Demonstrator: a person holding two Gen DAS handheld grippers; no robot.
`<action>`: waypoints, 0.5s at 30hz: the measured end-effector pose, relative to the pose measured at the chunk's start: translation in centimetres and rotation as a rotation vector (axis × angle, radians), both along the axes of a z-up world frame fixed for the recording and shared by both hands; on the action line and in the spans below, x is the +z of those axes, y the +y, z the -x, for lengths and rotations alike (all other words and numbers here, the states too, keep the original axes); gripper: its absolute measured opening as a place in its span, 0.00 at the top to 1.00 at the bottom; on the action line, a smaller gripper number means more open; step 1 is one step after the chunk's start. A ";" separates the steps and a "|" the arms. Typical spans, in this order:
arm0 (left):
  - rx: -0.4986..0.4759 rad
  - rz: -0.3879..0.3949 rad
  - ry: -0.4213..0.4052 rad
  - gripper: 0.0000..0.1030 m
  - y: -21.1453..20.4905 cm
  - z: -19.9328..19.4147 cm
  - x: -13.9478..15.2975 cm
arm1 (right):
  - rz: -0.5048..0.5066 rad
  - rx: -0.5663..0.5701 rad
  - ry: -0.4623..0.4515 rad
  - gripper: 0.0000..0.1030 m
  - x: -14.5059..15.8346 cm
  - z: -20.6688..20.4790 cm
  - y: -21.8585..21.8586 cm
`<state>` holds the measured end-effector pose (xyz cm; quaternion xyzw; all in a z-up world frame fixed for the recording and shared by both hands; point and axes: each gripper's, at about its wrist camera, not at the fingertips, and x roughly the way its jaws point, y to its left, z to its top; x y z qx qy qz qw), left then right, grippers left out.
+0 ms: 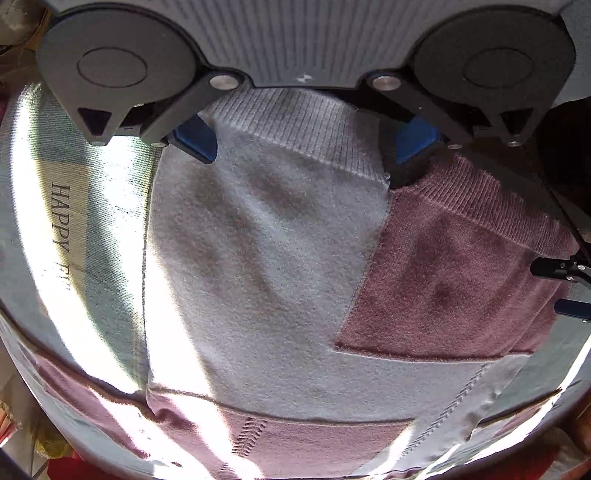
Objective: Fold clothes
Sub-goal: 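Lift both open tools above the flattened sweater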
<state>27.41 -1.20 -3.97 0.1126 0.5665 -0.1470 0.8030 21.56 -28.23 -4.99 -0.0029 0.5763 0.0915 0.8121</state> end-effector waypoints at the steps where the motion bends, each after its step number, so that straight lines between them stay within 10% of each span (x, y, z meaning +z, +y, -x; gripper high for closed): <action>1: 0.008 -0.003 -0.003 0.01 -0.2 -0.5 0.2 | -0.007 -0.006 -0.030 0.00 0.4 -0.9 -0.2; 10: 0.061 -0.062 -0.014 0.01 -2.6 -2.3 0.9 | -0.063 0.128 -0.266 0.00 0.4 -12.4 -0.8; 15: 0.104 -0.083 -0.007 0.01 -3.0 -2.4 -0.3 | -0.056 0.115 -0.216 0.00 -2.1 -14.4 -2.7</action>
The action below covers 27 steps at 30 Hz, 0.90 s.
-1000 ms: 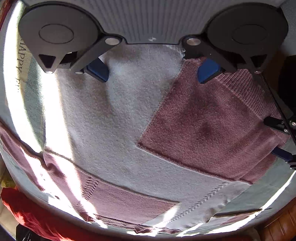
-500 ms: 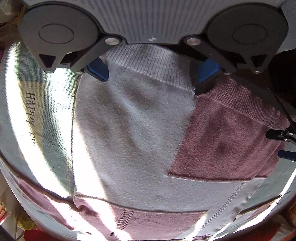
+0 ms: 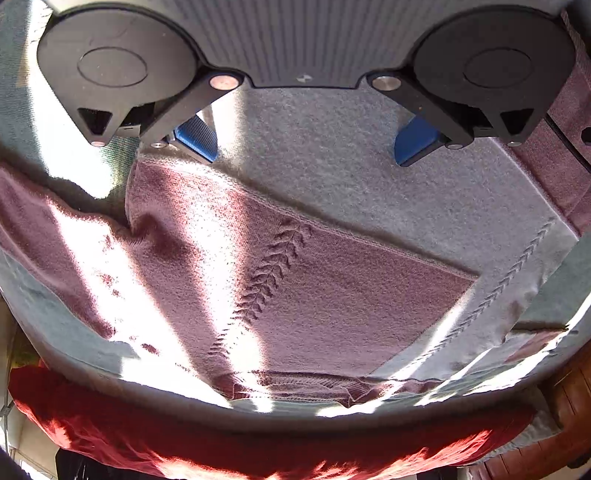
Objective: Fold clothes
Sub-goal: 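Lift both open tools above the flattened sweater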
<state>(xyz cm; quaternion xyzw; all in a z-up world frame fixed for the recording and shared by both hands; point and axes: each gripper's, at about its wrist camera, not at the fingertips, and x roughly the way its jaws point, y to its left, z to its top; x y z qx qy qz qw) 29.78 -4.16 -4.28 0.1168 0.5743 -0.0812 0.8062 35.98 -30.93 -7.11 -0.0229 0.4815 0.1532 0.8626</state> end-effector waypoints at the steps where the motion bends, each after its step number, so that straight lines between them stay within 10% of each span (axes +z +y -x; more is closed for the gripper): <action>1: 0.000 0.000 -0.003 0.01 0.0 -0.2 -0.1 | -0.007 0.001 -0.012 0.00 -0.2 0.4 -0.2; 13: -0.042 0.080 -0.226 0.01 1.3 -11.1 0.1 | 0.067 -0.077 -0.031 0.00 -0.8 0.8 1.4; 27: -0.021 0.308 -0.149 0.01 6.3 -14.9 0.7 | 0.163 -0.156 0.084 0.00 -0.1 -1.1 3.1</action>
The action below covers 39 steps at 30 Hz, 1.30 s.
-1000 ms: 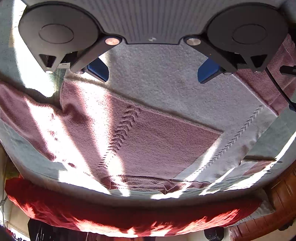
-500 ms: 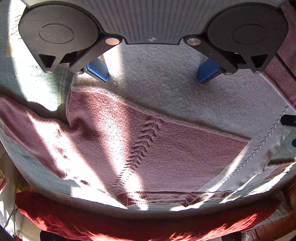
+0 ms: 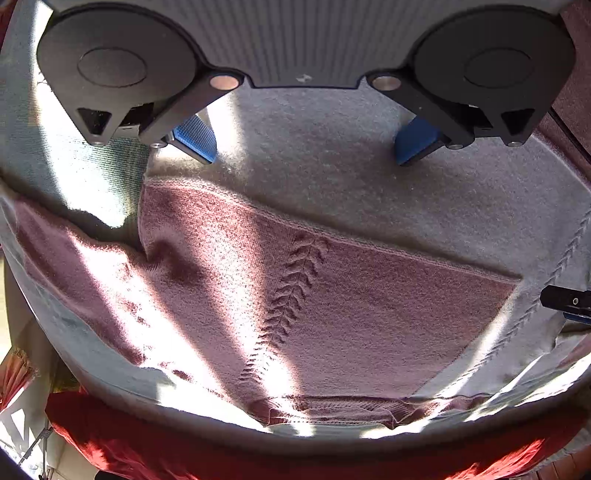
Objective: Fold clothes
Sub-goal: 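Lift both open tools above the flattened sweater, then move both open tools over the sweater toward the ribbed collar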
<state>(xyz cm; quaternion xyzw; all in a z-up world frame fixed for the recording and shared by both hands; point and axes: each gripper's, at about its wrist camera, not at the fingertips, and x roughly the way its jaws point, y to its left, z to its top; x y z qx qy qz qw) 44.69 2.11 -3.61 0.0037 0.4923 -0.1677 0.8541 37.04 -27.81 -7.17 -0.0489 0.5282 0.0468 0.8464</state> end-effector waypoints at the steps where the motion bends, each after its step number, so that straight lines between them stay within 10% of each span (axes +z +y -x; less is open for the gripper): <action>1: -0.010 -0.004 -0.024 0.01 0.4 -0.8 0.7 | 0.005 -0.014 0.012 0.00 0.3 -0.2 0.1; 11: -0.087 0.059 -0.096 0.01 0.8 -11.1 -1.5 | 0.006 -0.160 -0.005 0.00 3.7 -4.5 3.5; 25: -0.027 0.156 -0.131 0.01 4.9 -15.0 -0.1 | -0.009 -0.113 0.110 0.00 1.4 -8.5 10.0; 29: 0.023 0.193 -0.022 0.01 7.8 -14.6 -1.9 | -0.013 -0.137 0.140 0.00 1.1 -9.2 10.1; 39: 0.219 0.066 0.015 0.01 9.0 -16.3 -4.2 | 0.009 -0.148 0.126 0.00 0.9 -9.0 10.4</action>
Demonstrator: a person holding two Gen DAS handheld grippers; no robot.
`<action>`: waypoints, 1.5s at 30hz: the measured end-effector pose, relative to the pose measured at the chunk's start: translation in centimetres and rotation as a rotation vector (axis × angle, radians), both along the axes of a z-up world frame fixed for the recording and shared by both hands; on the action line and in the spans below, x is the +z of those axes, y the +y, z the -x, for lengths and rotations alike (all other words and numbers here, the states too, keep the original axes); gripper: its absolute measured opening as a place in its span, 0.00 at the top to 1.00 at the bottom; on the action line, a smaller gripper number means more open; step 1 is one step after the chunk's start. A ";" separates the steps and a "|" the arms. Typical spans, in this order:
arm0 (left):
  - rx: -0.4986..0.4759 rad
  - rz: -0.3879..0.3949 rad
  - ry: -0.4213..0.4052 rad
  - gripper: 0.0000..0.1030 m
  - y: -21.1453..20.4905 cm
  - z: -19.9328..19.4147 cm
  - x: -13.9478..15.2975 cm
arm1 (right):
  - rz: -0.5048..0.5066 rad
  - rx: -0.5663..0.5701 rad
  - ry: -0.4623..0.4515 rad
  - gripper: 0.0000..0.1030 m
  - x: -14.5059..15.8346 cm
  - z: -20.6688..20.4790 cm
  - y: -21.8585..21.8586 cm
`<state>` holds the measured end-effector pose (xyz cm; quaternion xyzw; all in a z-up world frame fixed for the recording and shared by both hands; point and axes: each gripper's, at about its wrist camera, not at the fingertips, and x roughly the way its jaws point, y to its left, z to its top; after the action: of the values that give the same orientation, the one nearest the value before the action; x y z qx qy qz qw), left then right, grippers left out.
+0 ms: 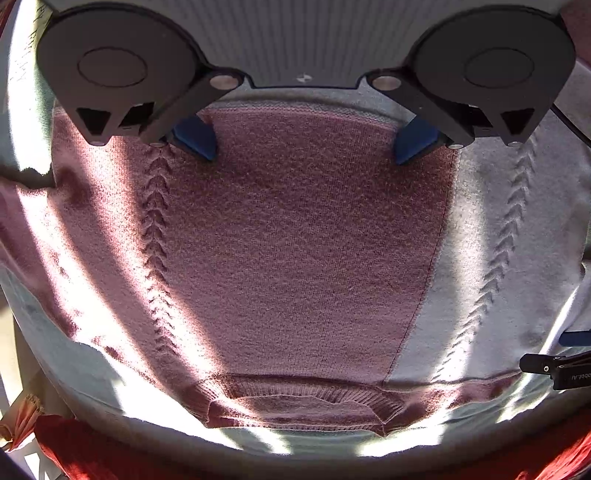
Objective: Fold clothes
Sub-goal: 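Move both open tools over the sweater toward the ribbed collar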
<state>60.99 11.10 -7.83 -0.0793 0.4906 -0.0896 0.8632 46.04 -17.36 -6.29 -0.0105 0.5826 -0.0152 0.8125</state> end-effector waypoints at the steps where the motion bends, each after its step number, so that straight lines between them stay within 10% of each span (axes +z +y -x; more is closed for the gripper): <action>1: 0.003 -0.009 0.002 0.01 -0.2 -0.4 0.0 | 0.001 0.000 -0.001 0.00 0.0 0.0 0.0; 15: 0.013 -0.022 -0.001 0.01 -1.3 -0.1 1.1 | -0.017 -0.002 -0.005 0.00 -0.5 -0.1 -0.2; 30: -0.076 0.031 -0.018 0.01 -5.4 2.9 6.0 | 0.011 0.075 -0.269 0.00 4.6 -2.8 -4.3; 45: -0.179 -0.031 0.025 0.01 -14.2 -1.9 0.5 | 0.028 -0.194 -0.316 0.00 -0.6 -12.4 -15.8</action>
<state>62.86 -3.10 -7.35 -0.0228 0.5078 -0.1575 0.8467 58.42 -33.14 -6.84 0.0372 0.4455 -0.1031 0.8885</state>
